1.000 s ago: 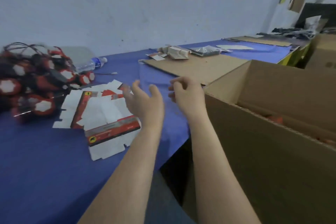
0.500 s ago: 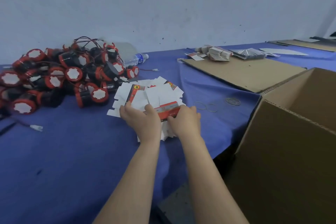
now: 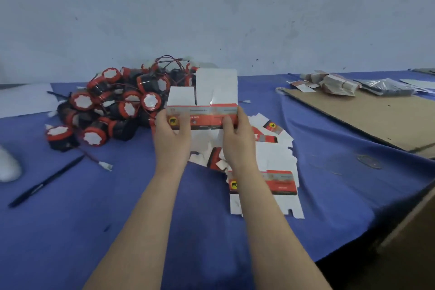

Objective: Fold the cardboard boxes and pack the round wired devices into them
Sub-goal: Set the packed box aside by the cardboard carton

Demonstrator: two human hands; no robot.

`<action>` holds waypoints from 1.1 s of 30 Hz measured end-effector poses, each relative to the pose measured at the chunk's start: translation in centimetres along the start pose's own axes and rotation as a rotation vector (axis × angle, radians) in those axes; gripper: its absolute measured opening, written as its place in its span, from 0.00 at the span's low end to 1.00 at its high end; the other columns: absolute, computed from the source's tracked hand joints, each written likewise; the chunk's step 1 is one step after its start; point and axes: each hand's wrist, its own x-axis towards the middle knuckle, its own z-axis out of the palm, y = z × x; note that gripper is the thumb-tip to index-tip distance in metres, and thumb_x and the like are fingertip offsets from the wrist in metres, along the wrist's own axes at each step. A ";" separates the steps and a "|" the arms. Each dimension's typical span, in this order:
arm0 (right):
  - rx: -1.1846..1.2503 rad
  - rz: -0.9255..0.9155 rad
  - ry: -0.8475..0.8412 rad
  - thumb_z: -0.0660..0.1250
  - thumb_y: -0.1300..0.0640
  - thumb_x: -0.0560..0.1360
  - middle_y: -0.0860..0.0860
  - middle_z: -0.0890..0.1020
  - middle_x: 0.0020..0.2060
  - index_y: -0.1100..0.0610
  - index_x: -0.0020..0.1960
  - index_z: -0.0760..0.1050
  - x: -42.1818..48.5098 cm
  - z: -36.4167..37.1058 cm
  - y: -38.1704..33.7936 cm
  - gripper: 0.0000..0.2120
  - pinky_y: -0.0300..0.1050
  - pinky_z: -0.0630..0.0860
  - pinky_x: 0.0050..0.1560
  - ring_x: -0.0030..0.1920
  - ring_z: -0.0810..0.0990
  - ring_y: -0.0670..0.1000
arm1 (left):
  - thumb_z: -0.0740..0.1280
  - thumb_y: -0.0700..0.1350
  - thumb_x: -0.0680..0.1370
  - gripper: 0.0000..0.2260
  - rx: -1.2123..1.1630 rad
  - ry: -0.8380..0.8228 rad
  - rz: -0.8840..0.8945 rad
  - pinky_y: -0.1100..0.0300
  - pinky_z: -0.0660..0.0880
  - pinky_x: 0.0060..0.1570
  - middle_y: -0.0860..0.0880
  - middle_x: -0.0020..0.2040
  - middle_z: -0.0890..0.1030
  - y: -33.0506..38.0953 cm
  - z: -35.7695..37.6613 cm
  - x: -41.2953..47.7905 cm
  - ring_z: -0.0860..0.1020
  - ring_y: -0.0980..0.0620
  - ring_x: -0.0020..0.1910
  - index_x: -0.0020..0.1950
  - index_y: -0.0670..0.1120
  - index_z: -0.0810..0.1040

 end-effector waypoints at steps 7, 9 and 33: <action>0.154 -0.063 -0.248 0.61 0.44 0.78 0.42 0.77 0.57 0.49 0.66 0.67 -1.2 10.6 0.3 0.19 0.33 0.71 0.56 0.58 0.75 0.39 | 0.58 0.51 0.82 0.15 0.042 0.132 0.071 0.52 0.70 0.65 0.55 0.62 0.71 -3.8 -6.8 2.2 0.72 0.55 0.62 0.66 0.51 0.61; 0.216 -0.068 -0.319 0.64 0.43 0.76 0.41 0.77 0.57 0.51 0.66 0.66 -1.9 12.1 1.2 0.22 0.30 0.71 0.55 0.57 0.75 0.34 | 0.54 0.57 0.79 0.18 0.062 0.135 0.073 0.58 0.68 0.65 0.64 0.61 0.69 -4.8 -8.3 2.3 0.70 0.64 0.61 0.68 0.56 0.59; 0.375 0.296 -0.498 0.55 0.48 0.83 0.42 0.78 0.57 0.40 0.58 0.72 -1.7 11.1 2.6 0.09 0.26 0.74 0.40 0.41 0.77 0.27 | 0.64 0.58 0.78 0.19 -0.190 0.071 -0.243 0.62 0.79 0.41 0.55 0.54 0.81 -6.7 -9.5 2.5 0.80 0.57 0.52 0.68 0.57 0.70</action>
